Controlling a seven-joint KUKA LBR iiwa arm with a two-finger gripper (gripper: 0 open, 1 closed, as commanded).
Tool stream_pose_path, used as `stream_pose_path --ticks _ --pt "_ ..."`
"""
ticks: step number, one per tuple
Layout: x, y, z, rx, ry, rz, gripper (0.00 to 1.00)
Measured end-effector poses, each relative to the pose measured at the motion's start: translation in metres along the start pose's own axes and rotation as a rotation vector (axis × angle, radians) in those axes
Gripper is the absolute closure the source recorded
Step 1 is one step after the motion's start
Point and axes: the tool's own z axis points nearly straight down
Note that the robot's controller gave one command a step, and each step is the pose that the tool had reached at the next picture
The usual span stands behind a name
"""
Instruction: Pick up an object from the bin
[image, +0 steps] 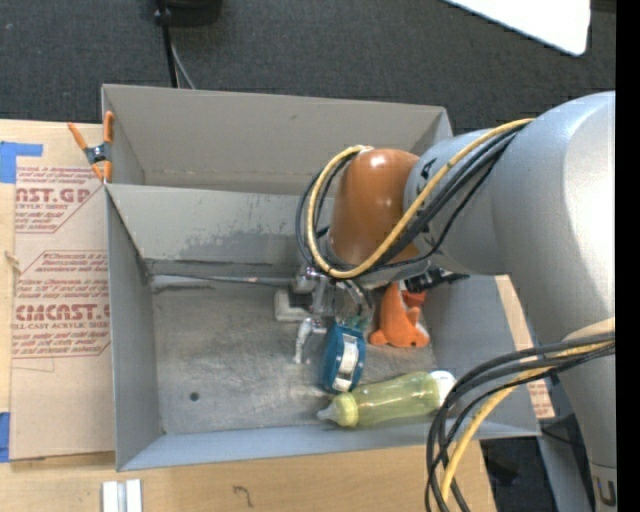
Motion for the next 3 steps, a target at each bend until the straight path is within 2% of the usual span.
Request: stream_pose_path --ticks 2,3 --pt "-0.0012 0.0006 -0.0025 0.002 0.001 0.000 0.00" --pt "-0.0009 0.0005 -0.0055 0.000 0.006 0.018 1.00"
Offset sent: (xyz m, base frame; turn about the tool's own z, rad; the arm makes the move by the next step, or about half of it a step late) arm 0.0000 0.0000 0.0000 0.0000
